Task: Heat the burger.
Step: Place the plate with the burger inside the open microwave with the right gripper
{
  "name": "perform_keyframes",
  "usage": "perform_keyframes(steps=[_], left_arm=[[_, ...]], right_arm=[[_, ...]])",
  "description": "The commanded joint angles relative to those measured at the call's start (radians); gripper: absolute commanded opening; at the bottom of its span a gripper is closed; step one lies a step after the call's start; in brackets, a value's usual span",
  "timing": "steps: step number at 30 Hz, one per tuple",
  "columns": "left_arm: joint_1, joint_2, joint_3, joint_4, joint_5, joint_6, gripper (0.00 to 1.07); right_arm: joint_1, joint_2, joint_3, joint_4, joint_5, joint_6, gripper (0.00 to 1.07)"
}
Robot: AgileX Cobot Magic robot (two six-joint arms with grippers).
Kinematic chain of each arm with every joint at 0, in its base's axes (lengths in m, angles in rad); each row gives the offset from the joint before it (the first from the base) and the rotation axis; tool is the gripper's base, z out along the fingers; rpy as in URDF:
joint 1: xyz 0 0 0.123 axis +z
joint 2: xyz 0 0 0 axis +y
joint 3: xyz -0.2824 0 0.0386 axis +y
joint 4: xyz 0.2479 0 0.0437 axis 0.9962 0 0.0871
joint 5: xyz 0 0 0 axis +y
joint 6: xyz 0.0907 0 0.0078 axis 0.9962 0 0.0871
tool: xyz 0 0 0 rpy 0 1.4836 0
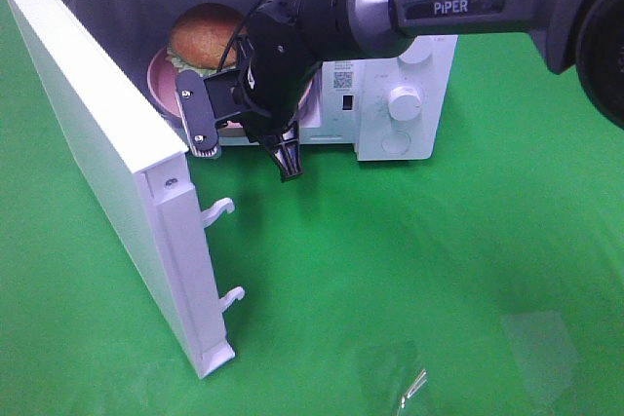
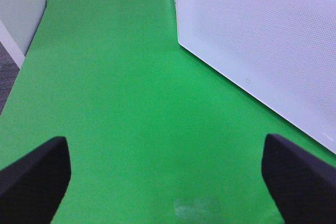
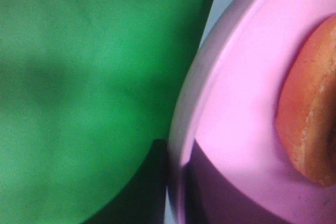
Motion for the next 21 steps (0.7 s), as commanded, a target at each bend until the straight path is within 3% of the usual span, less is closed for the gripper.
perform_keyframes(steps=[1, 21], left_arm=[[-0.004, -0.017, 0.002, 0.004, -0.014, 0.0, 0.91], [-0.004, -0.017, 0.002, 0.004, -0.014, 0.0, 0.91]], right_arm=[[-0.01, -0.007, -0.016, -0.035, -0.042, 0.025, 0.0], [-0.036, -0.006, -0.016, -0.055, -0.079, 0.027, 0.03]])
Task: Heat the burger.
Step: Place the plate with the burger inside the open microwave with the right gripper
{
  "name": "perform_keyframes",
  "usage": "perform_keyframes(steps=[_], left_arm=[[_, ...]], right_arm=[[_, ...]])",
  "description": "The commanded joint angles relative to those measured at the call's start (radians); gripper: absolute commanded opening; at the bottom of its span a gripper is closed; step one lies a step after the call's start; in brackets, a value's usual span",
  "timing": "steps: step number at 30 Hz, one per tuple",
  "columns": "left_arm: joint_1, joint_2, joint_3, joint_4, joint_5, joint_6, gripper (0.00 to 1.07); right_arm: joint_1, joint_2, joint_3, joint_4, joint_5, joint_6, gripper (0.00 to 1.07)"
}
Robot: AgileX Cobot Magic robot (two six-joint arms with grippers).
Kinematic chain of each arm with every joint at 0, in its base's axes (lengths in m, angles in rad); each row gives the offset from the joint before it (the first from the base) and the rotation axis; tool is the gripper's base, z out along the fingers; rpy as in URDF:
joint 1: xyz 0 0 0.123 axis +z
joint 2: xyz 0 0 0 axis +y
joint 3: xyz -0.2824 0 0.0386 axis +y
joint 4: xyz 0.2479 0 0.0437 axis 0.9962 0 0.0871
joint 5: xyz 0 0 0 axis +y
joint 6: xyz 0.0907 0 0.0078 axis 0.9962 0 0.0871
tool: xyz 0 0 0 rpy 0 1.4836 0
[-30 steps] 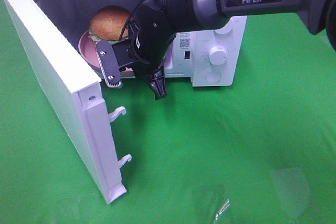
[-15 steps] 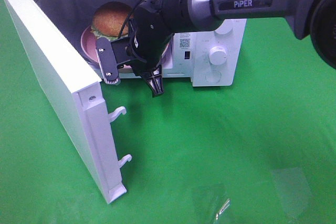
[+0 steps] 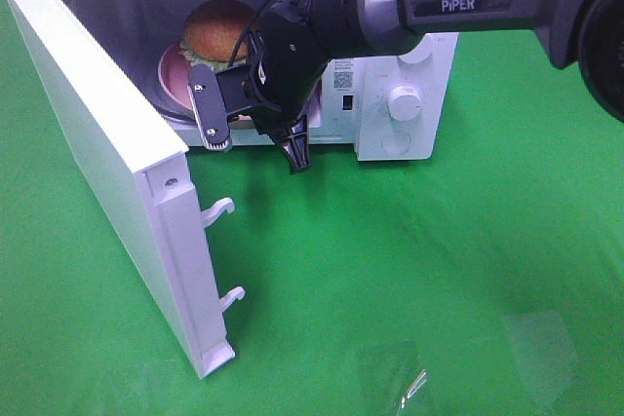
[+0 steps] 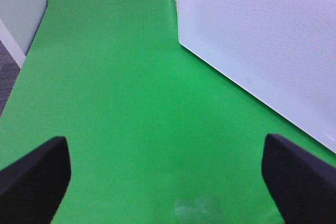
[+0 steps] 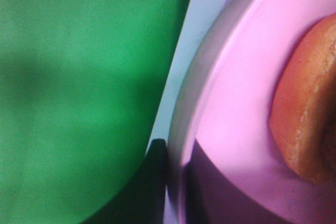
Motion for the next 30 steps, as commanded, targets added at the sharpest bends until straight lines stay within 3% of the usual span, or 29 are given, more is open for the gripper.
perform_keyframes(steps=[1, 24, 30], left_arm=[[-0.004, -0.017, 0.002, 0.002, -0.014, 0.0, 0.91], [-0.004, -0.017, 0.002, 0.002, -0.014, 0.0, 0.91], [-0.004, -0.017, 0.002, 0.002, -0.014, 0.0, 0.91]], right_arm=[[-0.008, -0.01, -0.016, -0.017, -0.054, 0.012, 0.04], [0.021, -0.013, -0.016, -0.006, -0.067, 0.012, 0.22], [0.024, -0.034, 0.009, 0.007, -0.062, 0.048, 0.36]])
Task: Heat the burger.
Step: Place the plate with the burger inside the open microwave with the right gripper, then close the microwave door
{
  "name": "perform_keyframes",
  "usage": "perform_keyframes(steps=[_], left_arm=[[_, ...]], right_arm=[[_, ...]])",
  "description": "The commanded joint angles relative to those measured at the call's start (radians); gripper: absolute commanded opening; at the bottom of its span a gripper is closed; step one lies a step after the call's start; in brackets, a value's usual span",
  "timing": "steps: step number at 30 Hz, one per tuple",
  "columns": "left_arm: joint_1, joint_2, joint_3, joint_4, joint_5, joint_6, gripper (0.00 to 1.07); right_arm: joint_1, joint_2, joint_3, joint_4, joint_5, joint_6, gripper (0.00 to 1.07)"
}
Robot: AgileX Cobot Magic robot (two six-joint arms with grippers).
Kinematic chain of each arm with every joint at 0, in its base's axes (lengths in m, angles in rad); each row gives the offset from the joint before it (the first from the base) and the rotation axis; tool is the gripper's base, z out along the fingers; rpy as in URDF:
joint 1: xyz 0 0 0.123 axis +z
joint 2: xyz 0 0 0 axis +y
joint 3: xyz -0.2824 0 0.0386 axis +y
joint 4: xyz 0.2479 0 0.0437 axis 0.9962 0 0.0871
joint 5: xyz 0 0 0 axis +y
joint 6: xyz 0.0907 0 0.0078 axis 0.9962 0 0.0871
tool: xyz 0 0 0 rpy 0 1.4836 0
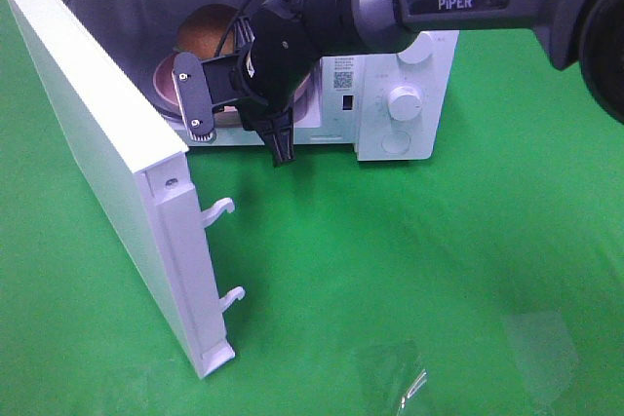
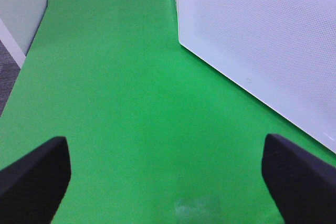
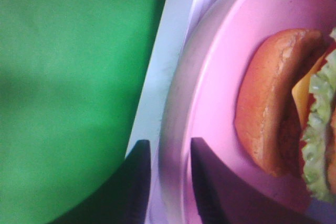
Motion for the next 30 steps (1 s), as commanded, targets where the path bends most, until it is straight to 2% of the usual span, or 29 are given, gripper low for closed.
perform_keyframes(steps=[1, 10, 18, 22, 30], left_arm=[[-0.004, -0.017, 0.002, 0.002, -0.014, 0.0, 0.91], [-0.004, -0.017, 0.002, 0.003, -0.014, 0.0, 0.91], [-0.004, -0.017, 0.002, 0.003, -0.014, 0.0, 0.91], [-0.004, -0.017, 0.002, 0.003, -0.014, 0.0, 0.91], [-0.004, -0.017, 0.002, 0.003, -0.014, 0.0, 0.91]], right_arm=[[0.006, -0.028, 0.016, 0.004, -0.005, 0.022, 0.36], [0.006, -0.112, 0.134, 0.004, -0.044, 0.023, 0.39], [0.006, -0.189, 0.222, 0.004, -0.051, 0.023, 0.49], [0.006, -0.232, 0.286, 0.006, -0.059, 0.023, 0.58], [0.006, -0.309, 0.384, 0.026, -0.065, 0.027, 0.63]])
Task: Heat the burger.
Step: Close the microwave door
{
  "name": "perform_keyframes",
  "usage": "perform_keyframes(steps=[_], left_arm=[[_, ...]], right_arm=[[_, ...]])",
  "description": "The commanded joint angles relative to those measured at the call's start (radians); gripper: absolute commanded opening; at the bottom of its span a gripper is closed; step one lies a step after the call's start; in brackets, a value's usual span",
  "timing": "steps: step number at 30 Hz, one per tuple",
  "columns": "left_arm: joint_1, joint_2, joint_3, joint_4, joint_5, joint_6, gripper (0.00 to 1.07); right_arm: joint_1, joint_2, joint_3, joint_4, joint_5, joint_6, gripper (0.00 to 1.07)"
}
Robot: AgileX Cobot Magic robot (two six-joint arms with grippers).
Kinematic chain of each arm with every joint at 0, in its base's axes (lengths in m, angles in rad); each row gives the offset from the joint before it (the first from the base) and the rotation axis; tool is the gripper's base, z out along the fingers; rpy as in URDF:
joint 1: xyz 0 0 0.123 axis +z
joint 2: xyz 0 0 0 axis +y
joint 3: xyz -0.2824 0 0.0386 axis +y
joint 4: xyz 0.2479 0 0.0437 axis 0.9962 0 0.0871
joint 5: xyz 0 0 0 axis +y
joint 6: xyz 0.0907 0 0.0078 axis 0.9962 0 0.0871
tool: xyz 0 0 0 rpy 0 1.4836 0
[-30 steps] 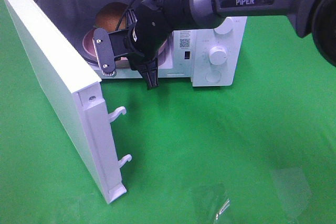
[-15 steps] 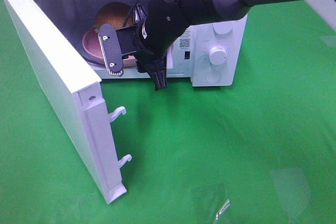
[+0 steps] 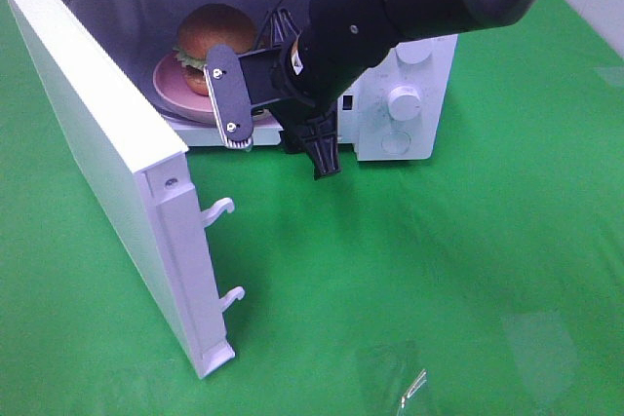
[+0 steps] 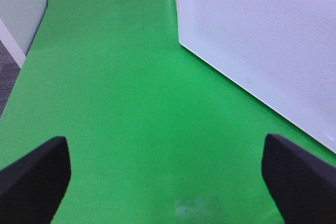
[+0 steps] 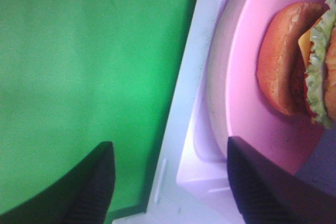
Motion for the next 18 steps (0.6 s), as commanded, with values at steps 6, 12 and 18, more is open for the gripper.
perform_keyframes(steps=[6, 12, 18], left_arm=[[-0.004, -0.017, 0.002, 0.003, -0.014, 0.0, 0.91], [-0.004, -0.017, 0.002, 0.003, -0.014, 0.0, 0.91], [-0.004, -0.017, 0.002, 0.003, -0.014, 0.0, 0.91]], right_arm=[[0.006, -0.104, 0.138, 0.058, -0.06, 0.032, 0.66], [0.006, -0.172, 0.219, 0.077, -0.084, 0.107, 0.68], [0.006, -0.268, 0.322, 0.077, -0.09, 0.235, 0.68]])
